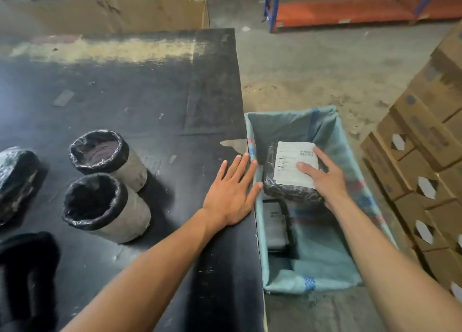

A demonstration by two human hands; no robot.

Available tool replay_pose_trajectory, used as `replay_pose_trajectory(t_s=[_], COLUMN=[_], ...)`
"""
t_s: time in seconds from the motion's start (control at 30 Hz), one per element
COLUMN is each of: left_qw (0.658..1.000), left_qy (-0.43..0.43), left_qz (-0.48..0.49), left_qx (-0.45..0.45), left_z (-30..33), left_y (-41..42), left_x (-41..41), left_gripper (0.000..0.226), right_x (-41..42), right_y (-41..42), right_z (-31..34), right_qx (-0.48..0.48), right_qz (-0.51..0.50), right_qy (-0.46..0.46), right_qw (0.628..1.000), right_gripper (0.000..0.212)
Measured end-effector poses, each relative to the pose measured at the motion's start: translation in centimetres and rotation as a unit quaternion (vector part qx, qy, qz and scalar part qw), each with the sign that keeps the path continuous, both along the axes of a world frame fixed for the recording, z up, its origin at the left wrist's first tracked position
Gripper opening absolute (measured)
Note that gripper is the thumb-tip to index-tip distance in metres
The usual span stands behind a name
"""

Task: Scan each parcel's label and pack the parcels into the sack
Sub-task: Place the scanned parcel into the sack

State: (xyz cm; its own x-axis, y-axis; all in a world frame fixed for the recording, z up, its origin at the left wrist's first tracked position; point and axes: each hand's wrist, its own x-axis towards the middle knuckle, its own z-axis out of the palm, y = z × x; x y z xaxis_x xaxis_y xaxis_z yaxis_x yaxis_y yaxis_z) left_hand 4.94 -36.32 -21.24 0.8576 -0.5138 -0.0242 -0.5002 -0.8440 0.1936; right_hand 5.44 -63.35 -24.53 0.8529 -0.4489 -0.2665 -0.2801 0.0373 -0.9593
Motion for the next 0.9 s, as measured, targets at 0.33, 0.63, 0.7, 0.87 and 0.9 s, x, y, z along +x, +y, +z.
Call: replay_pose_trajectory(t_s=[0.33, 0.63, 0.7, 0.87, 0.9], left_qw=[1.000, 0.999, 0.999, 0.999, 0.999], left_qy=[-0.024, -0.039, -0.040, -0.034, -0.033], left_qz=[0.000, 0.013, 0.013, 0.015, 0.015], left_qx=[0.007, 0.015, 0.020, 0.015, 0.016], left_z=[0.0, -0.3, -0.3, -0.1, 0.0], left_y=[0.0, -0.2, -0.3, -0.4, -0.4], left_x=[-0.2, -0.1, -0.2, -0.3, -0.3], left_gripper=[0.065, 0.062, 0.062, 0.062, 0.062], right_x=[5.7, 6.9, 7.1, 7.5, 7.6], right_y=[2.6, 2.1, 1.8, 2.0, 2.3], right_z=[-10.2, -14.7, -15.3, -15.1, -15.1], right_qx=[-0.019, -0.057, -0.123, -0.320, -0.339], right_qz=[0.093, 0.164, 0.205, 0.319, 0.339], right_qy=[0.088, 0.105, 0.133, 0.132, 0.129], right_qw=[0.992, 0.979, 0.962, 0.882, 0.868], right_gripper=[0.082, 0.080, 0.078, 0.072, 0.079])
